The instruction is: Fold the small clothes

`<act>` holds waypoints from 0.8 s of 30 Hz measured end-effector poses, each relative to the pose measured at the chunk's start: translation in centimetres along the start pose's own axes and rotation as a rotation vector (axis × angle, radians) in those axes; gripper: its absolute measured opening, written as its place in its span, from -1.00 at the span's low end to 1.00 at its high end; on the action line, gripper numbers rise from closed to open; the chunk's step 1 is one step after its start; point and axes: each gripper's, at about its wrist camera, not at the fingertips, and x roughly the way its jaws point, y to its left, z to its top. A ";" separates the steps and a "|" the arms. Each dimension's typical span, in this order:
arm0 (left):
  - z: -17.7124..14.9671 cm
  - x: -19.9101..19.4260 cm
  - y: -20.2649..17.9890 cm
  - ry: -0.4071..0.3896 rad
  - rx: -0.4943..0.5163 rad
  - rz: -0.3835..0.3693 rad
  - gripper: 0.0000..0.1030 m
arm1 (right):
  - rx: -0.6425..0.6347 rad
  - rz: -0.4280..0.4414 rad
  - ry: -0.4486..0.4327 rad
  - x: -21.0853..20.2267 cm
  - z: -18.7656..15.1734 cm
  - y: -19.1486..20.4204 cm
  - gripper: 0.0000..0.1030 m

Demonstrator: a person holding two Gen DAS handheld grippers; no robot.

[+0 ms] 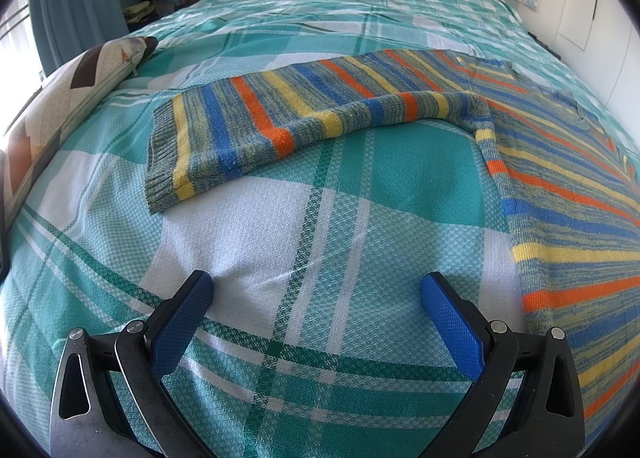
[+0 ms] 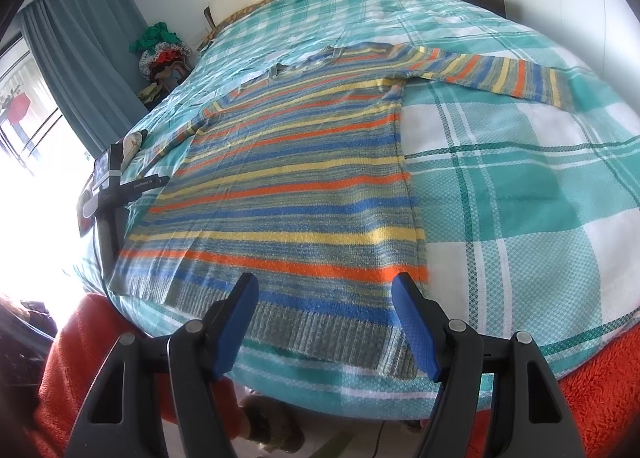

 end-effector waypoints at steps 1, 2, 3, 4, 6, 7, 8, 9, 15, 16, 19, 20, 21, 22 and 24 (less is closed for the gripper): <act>0.0 0.0 0.0 0.000 0.000 0.000 0.99 | -0.001 0.002 0.002 0.0 0.0 0.0 0.34; 0.0 0.0 0.0 0.000 0.000 0.000 0.99 | -0.002 0.002 0.002 0.0 -0.1 0.0 0.34; 0.0 0.0 0.0 0.000 0.000 0.000 0.99 | -0.004 0.001 0.002 -0.1 -0.1 0.1 0.34; 0.0 0.0 0.0 0.000 0.000 0.000 0.99 | -0.005 0.000 0.001 -0.1 -0.1 0.1 0.34; 0.0 0.0 0.0 0.000 0.000 0.000 0.99 | -0.006 0.000 -0.001 -0.1 -0.2 0.3 0.34; 0.0 0.0 0.0 0.000 0.000 0.000 0.99 | -0.007 -0.001 0.000 0.0 -0.2 0.3 0.34; 0.0 0.0 0.0 0.000 0.000 0.000 0.99 | -0.007 -0.001 0.001 -0.1 -0.2 0.3 0.34; 0.0 0.0 0.0 0.000 0.000 0.000 0.99 | -0.009 -0.002 0.004 -0.1 -0.2 0.3 0.34; 0.0 0.0 0.0 0.000 0.000 0.000 0.99 | -0.018 -0.006 0.005 -0.2 -0.3 0.6 0.34; 0.0 0.0 0.0 0.000 0.000 0.000 0.99 | -0.015 -0.005 0.007 -0.1 -0.2 0.5 0.34; 0.0 0.0 0.0 0.000 0.000 0.000 0.99 | -0.006 -0.001 0.013 0.3 -0.1 0.4 0.34; 0.1 0.1 0.0 0.000 0.000 0.000 0.99 | -0.006 0.000 0.014 0.3 -0.1 0.4 0.34; 0.0 0.0 0.0 0.000 0.000 0.000 0.99 | -0.009 0.000 0.015 0.3 -0.1 0.4 0.34; 0.0 0.0 0.0 0.000 0.000 0.000 0.99 | -0.013 0.001 0.014 0.3 -0.1 0.5 0.34; 0.0 0.0 0.0 0.000 0.000 0.000 0.99 | -0.018 0.001 0.012 0.3 -0.1 0.6 0.34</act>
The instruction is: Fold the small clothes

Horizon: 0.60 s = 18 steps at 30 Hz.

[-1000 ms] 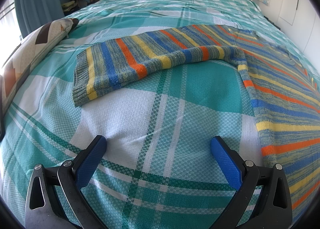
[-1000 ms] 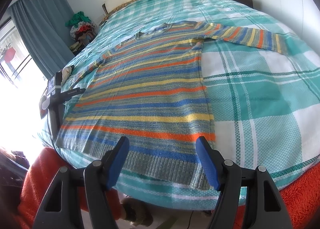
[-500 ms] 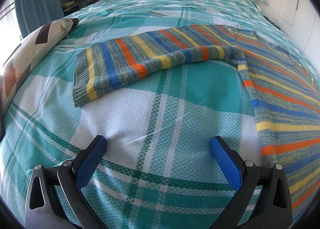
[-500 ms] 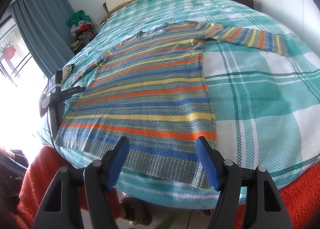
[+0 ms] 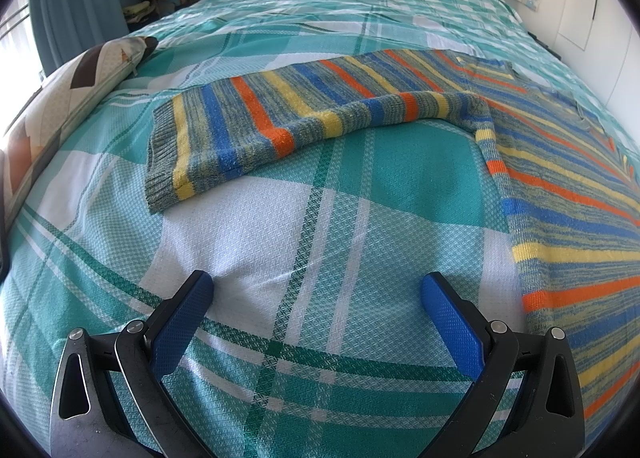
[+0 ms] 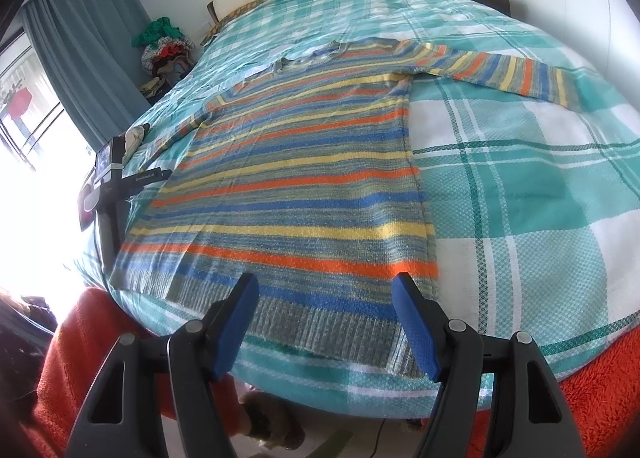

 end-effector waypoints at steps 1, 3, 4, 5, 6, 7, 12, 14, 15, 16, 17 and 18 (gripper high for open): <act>0.0 0.0 0.0 0.000 0.000 0.000 0.99 | -0.001 -0.001 0.000 0.0 0.0 0.0 0.34; 0.0 0.0 0.0 0.000 0.000 0.000 0.99 | 0.001 0.000 0.000 0.0 0.0 0.0 0.34; 0.0 0.0 0.0 0.000 0.000 0.000 0.99 | 0.003 0.000 0.001 0.0 0.0 0.0 0.34; 0.0 0.0 0.0 0.000 0.000 0.000 0.99 | 0.006 0.000 0.002 0.0 0.0 0.0 0.34; 0.0 0.0 0.0 0.000 0.000 0.000 0.99 | 0.007 0.000 0.001 -0.1 0.0 -0.1 0.34; 0.0 0.0 0.0 0.000 0.000 0.000 0.99 | 0.010 -0.001 -0.001 -0.1 0.0 -0.2 0.34; 0.0 0.0 0.0 0.000 0.000 0.000 0.99 | 0.020 0.002 0.001 0.0 0.0 -0.4 0.34; 0.0 0.0 0.0 0.000 0.000 0.000 0.99 | 0.021 0.006 0.008 0.2 0.0 -0.4 0.34; 0.0 0.0 0.0 0.000 0.000 0.000 0.99 | 0.020 0.009 0.010 0.3 0.0 -0.4 0.34; 0.0 0.0 0.0 0.000 0.000 0.000 0.99 | 0.019 0.011 0.011 0.3 0.0 -0.4 0.34; 0.0 0.0 0.0 0.000 0.000 0.000 0.99 | 0.017 0.012 0.012 0.4 0.0 -0.4 0.34; 0.0 0.0 0.0 0.000 0.000 0.000 0.99 | 0.016 0.014 0.013 0.4 0.0 -0.3 0.34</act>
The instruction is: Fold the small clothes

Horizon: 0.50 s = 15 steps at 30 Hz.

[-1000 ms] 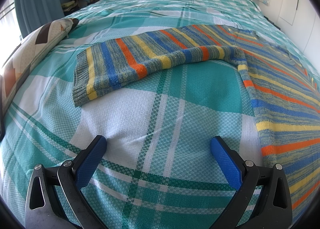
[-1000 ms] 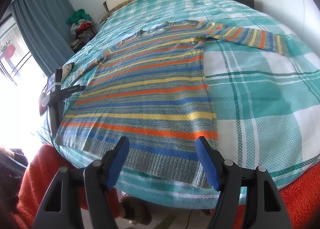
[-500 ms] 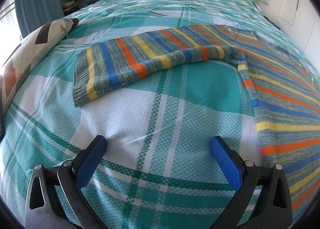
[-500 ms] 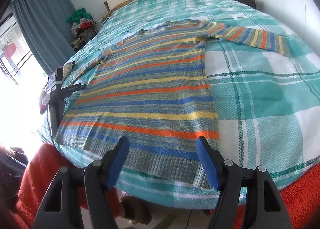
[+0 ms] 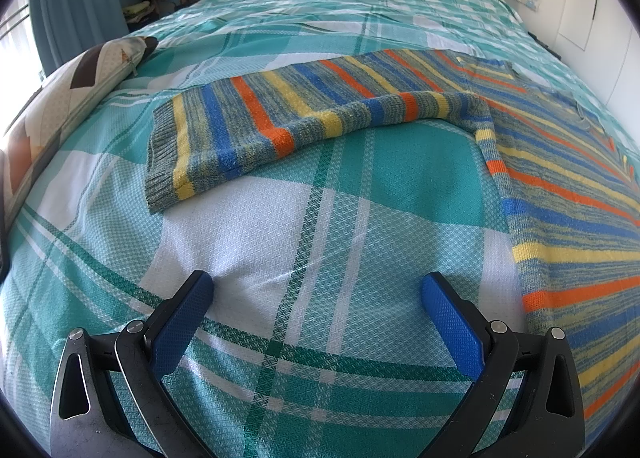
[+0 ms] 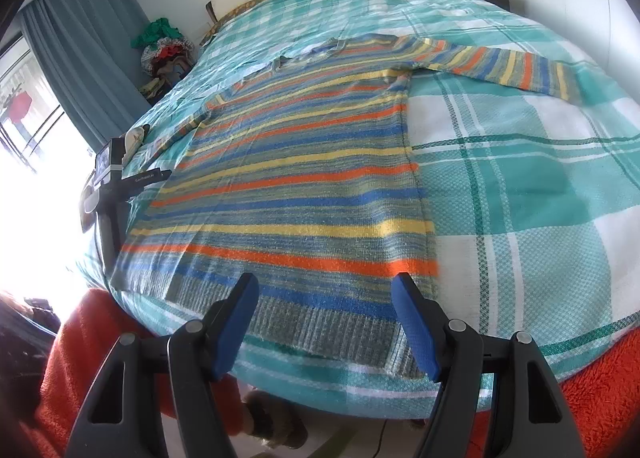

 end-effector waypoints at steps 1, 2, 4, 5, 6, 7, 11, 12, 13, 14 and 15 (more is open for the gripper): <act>0.0 0.0 0.0 0.000 0.000 0.000 0.99 | 0.000 0.001 0.001 0.0 0.0 0.0 0.34; 0.0 0.0 0.0 0.000 0.000 0.000 0.99 | 0.000 0.002 0.002 0.1 0.0 0.0 0.34; 0.0 0.0 0.0 0.000 0.000 0.000 0.99 | 0.004 0.004 0.005 0.2 -0.1 -0.1 0.34; 0.0 0.0 0.0 0.000 0.000 0.000 0.99 | 0.007 0.005 0.007 0.3 -0.1 -0.1 0.34; 0.0 0.0 0.0 0.000 0.000 0.000 0.99 | 0.009 0.005 0.008 0.3 -0.1 -0.2 0.34; 0.0 0.0 0.0 0.000 0.000 0.000 0.99 | 0.011 0.005 0.009 0.3 0.0 -0.2 0.34; 0.0 0.0 0.0 0.000 0.000 0.000 0.99 | 0.011 0.005 0.009 0.4 0.0 -0.3 0.34; 0.0 0.0 0.0 0.000 0.000 0.000 0.99 | 0.012 0.006 0.010 0.4 0.0 -0.3 0.34; 0.0 0.0 0.0 0.000 0.000 0.000 0.99 | 0.011 0.007 0.011 0.4 0.0 -0.3 0.34; 0.0 0.0 0.0 0.000 0.000 0.000 0.99 | 0.011 0.007 0.011 0.4 0.0 -0.2 0.34; 0.0 0.0 0.0 0.000 0.000 0.000 0.99 | 0.011 0.007 0.010 0.4 0.0 -0.2 0.34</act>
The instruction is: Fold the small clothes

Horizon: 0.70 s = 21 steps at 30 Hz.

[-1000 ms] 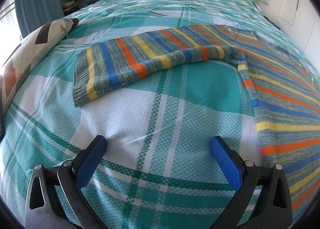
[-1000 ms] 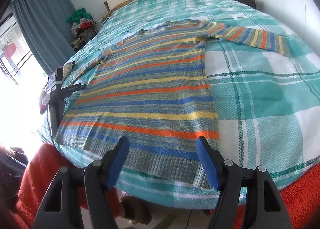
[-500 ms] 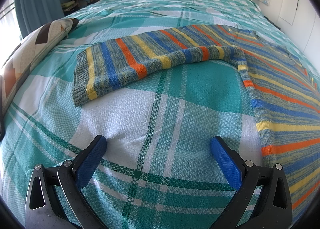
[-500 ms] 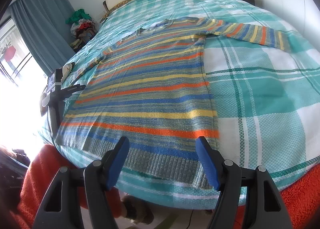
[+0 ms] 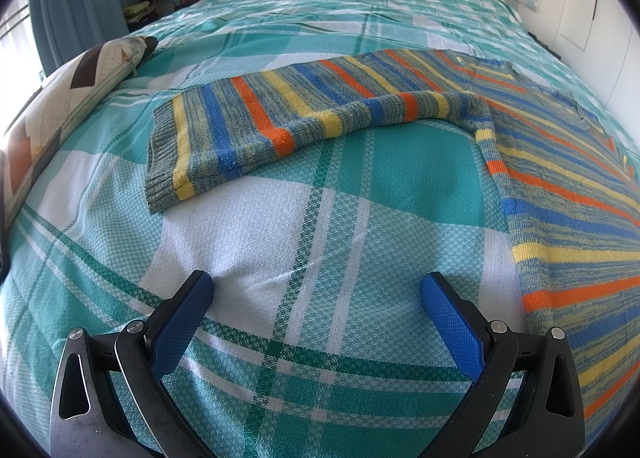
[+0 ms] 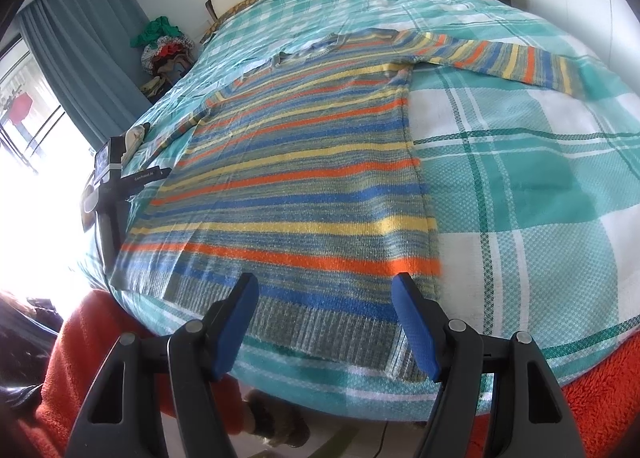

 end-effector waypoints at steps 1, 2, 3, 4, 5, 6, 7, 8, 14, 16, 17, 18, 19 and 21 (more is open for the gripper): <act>0.0 0.0 0.0 0.000 0.000 0.000 0.99 | 0.000 -0.001 -0.002 0.0 0.0 0.0 0.34; 0.0 0.0 0.0 0.000 0.000 0.000 0.99 | 0.000 -0.001 -0.005 -0.1 0.0 0.0 0.34; 0.0 0.0 0.0 0.000 0.000 0.000 0.99 | 0.001 -0.001 -0.008 -0.2 0.0 0.0 0.34; 0.0 0.0 0.0 0.000 0.000 0.000 0.99 | 0.003 0.000 -0.009 -0.2 -0.1 -0.1 0.34; 0.0 0.0 0.0 0.000 0.000 0.000 0.99 | 0.006 0.000 -0.009 -0.2 -0.1 -0.1 0.34; 0.0 0.0 0.0 0.000 0.000 0.000 0.99 | 0.008 0.000 -0.008 -0.1 -0.1 -0.1 0.34; 0.0 0.0 0.0 0.000 0.000 0.000 0.99 | 0.010 0.001 -0.007 -0.1 -0.1 -0.2 0.34; 0.0 0.0 0.0 0.000 0.000 0.000 0.99 | 0.009 0.002 -0.007 -0.1 -0.1 -0.1 0.34; 0.0 0.0 0.0 0.000 0.000 0.000 0.99 | -0.012 -0.002 -0.010 -0.2 -0.2 0.1 0.34; 0.0 0.0 0.0 0.000 0.000 0.000 0.99 | -0.010 -0.003 -0.009 -0.2 -0.2 0.1 0.34; 0.0 0.0 0.0 0.000 0.000 0.000 0.99 | -0.007 -0.004 -0.009 -0.2 -0.2 0.1 0.34; 0.0 0.0 0.0 0.000 0.000 0.000 0.99 | -0.005 -0.006 -0.009 -0.2 -0.2 0.1 0.34; 0.0 0.0 0.0 0.000 0.000 0.000 0.99 | -0.004 -0.006 -0.009 -0.2 -0.2 0.0 0.34; 0.0 0.0 0.0 0.000 0.000 0.000 0.99 | -0.003 -0.008 -0.009 -0.2 -0.3 0.0 0.34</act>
